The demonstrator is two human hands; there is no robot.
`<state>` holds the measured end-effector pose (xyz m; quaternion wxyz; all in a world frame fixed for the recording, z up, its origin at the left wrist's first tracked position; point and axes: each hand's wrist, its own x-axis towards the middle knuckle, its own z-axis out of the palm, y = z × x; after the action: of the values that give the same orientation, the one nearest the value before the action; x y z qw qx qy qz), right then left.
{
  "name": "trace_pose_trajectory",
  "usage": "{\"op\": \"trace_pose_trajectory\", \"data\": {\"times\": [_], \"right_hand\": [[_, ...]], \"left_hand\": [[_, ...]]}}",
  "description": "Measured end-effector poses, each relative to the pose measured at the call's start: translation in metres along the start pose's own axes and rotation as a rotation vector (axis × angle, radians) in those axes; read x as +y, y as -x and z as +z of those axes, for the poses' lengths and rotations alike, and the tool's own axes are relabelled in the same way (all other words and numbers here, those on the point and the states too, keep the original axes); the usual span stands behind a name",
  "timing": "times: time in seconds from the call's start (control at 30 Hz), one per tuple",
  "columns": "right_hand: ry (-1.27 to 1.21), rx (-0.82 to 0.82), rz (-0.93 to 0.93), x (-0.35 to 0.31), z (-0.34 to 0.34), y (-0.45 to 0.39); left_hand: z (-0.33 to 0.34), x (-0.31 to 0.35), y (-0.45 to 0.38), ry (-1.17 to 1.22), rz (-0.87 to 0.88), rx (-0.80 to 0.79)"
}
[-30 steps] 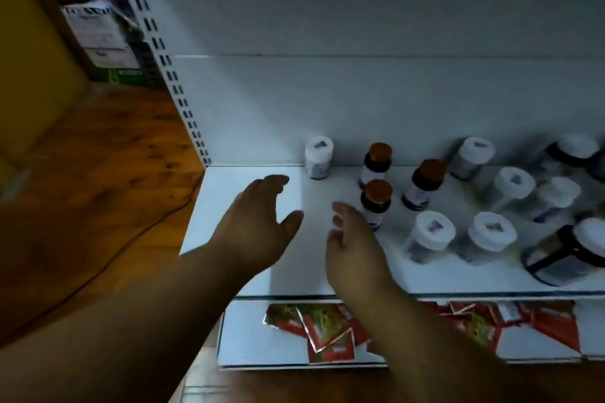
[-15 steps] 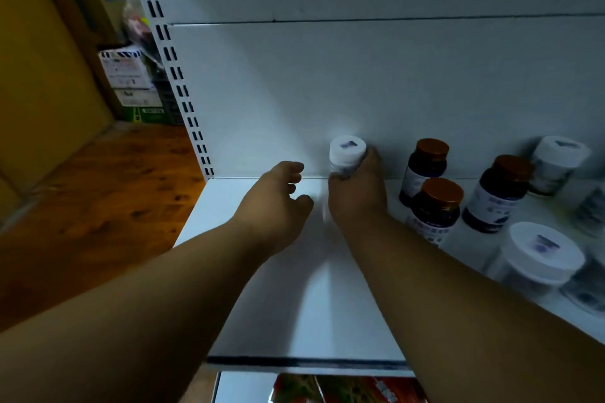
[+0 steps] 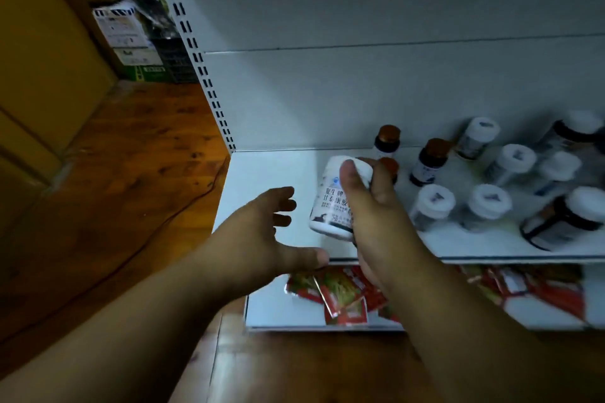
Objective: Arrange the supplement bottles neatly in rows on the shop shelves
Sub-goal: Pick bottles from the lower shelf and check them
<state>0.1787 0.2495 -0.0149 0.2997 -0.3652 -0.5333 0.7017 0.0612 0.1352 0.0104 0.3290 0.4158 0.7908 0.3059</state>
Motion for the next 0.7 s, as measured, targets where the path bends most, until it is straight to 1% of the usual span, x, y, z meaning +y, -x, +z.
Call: {"op": "trace_pose_trajectory", "data": {"times": [0.07, 0.2, 0.3, 0.4, 0.53, 0.6, 0.7], "right_hand": [[0.022, -0.001, 0.054, -0.047, -0.008, 0.053], [0.072, 0.051, 0.065, -0.145, -0.034, 0.167], [0.171, 0.098, 0.045, -0.204, -0.063, 0.252], [0.185, 0.171, 0.013, -0.257, -0.093, 0.325], [0.146, 0.261, -0.021, -0.309, -0.138, 0.397], [0.096, 0.306, -0.045, -0.327, -0.168, 0.424], [-0.023, 0.389, -0.028, -0.349, -0.224, 0.452]], "left_hand": [[-0.015, 0.044, 0.050, 0.063, 0.013, -0.051], [-0.031, 0.135, 0.154, 0.234, 0.044, -0.115], [-0.029, 0.195, 0.230, 0.400, 0.044, -0.080], [-0.018, 0.255, 0.290, 0.419, 0.066, -0.112], [0.008, 0.330, 0.335, 0.378, 0.144, -0.251], [0.025, 0.367, 0.344, 0.373, 0.183, -0.296], [0.062, 0.427, 0.348, 0.363, 0.256, -0.363]]}}
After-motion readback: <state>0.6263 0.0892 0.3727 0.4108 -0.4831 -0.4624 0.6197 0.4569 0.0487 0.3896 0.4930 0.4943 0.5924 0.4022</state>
